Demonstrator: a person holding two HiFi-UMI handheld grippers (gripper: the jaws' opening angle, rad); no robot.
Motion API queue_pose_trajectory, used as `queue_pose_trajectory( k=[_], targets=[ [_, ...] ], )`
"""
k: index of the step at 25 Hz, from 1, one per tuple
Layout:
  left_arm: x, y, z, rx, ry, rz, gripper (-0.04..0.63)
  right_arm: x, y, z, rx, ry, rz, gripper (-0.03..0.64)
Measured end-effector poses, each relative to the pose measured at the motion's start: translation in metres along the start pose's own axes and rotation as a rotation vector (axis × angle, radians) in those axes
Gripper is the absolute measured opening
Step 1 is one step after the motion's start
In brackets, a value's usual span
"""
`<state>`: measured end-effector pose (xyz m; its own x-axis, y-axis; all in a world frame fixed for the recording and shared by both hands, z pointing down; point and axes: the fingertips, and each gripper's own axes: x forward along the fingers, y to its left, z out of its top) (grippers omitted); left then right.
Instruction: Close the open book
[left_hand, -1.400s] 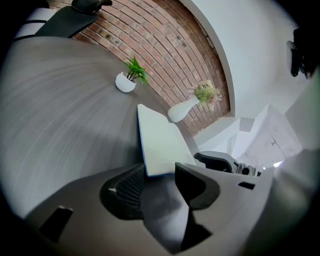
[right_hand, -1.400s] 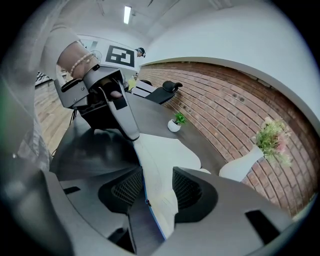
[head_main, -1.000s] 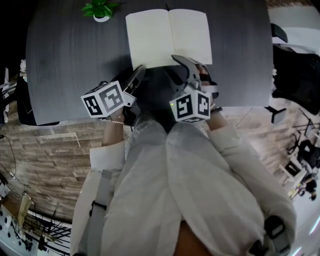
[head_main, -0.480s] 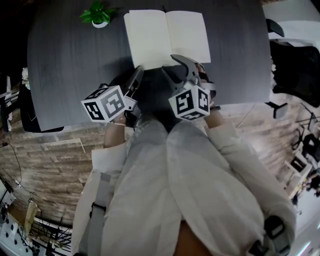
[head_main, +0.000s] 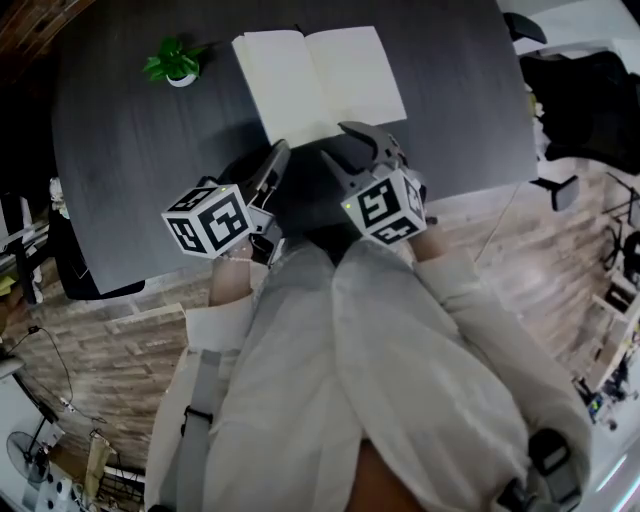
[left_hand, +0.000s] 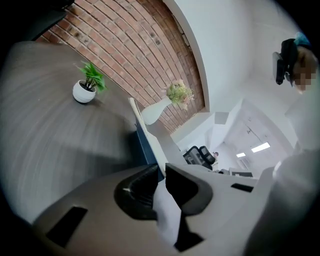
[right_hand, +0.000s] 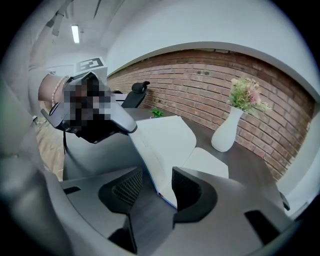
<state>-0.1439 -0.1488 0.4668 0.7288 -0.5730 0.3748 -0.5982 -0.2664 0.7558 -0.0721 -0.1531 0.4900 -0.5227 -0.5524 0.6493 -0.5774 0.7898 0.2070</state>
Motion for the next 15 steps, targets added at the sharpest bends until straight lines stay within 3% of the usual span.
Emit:
queue_pose_trajectory(
  k=[6, 15],
  targets=[
    [0.009, -0.019, 0.005, 0.043, 0.018, -0.043, 0.046, -0.018, -0.012, -0.008, 0.099, -0.017, -0.051, 0.167],
    [0.029, -0.047, 0.011, 0.126, 0.023, -0.04, 0.044, -0.04, -0.035, -0.006, 0.203, -0.08, -0.036, 0.097]
  ],
)
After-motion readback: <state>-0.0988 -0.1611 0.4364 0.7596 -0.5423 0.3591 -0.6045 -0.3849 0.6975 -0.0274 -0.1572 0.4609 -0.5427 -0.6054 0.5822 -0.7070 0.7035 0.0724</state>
